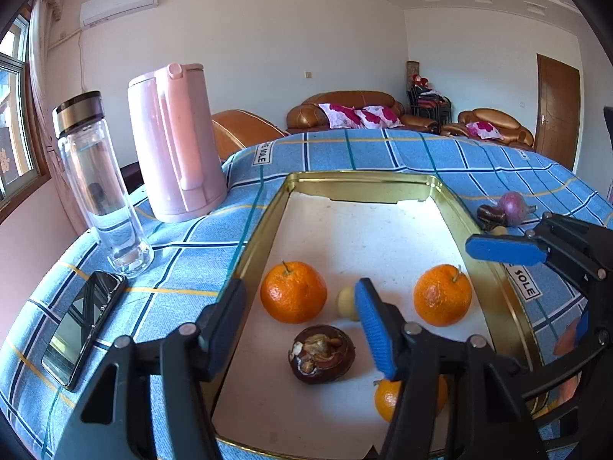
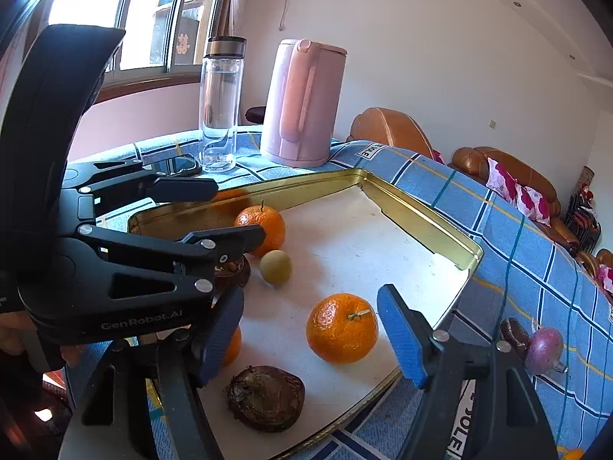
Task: Organize fruits
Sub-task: 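Open both grippers to release the fruits in the tray, then move both grippers back over the tablecloth toward a mandarin orange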
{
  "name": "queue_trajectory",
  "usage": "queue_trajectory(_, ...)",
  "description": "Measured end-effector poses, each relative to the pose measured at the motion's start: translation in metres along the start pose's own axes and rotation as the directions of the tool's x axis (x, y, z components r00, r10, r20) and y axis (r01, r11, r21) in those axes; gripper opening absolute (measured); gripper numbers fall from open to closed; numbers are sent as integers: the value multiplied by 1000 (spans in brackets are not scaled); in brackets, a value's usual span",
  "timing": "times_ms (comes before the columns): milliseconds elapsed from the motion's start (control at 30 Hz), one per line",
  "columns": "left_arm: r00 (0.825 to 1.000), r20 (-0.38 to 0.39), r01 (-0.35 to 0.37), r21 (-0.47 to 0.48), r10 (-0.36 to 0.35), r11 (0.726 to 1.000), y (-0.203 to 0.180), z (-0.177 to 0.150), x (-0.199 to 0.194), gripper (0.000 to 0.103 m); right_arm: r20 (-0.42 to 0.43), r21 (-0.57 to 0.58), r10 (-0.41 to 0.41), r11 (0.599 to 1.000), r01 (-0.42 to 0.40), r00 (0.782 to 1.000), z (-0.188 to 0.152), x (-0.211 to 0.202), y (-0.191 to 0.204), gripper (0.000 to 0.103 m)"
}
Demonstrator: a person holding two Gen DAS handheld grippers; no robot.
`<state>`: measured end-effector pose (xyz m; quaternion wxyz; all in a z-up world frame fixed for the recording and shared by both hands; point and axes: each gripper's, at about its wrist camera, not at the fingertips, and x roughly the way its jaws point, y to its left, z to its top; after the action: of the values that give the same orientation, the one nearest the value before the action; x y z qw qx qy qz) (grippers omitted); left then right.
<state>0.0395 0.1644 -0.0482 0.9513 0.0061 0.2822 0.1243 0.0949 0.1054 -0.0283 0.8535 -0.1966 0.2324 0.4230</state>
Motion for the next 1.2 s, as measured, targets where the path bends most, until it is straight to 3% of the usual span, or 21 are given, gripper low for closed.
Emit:
queue_trajectory(633,999,44,7,-4,-7,1000,-11,12,-13,71,88,60,-79,995,74,993,-5,-23,-12,83)
queue_trajectory(867,993,94,71,16,-72,997,-40,26,-25,90,138,102,-186,980,173,973,-18,-53,-39,83)
queue_trajectory(1100,984,99,136,103,-147,985,-95,41,-28,91,99,212,-311,935,285,945,-43,-87,-99,83)
queue_trajectory(1200,981,88,159,140,-173,977,-120,45,-25,91,52,299,-392,884,360,919,-60,-101,-132,83)
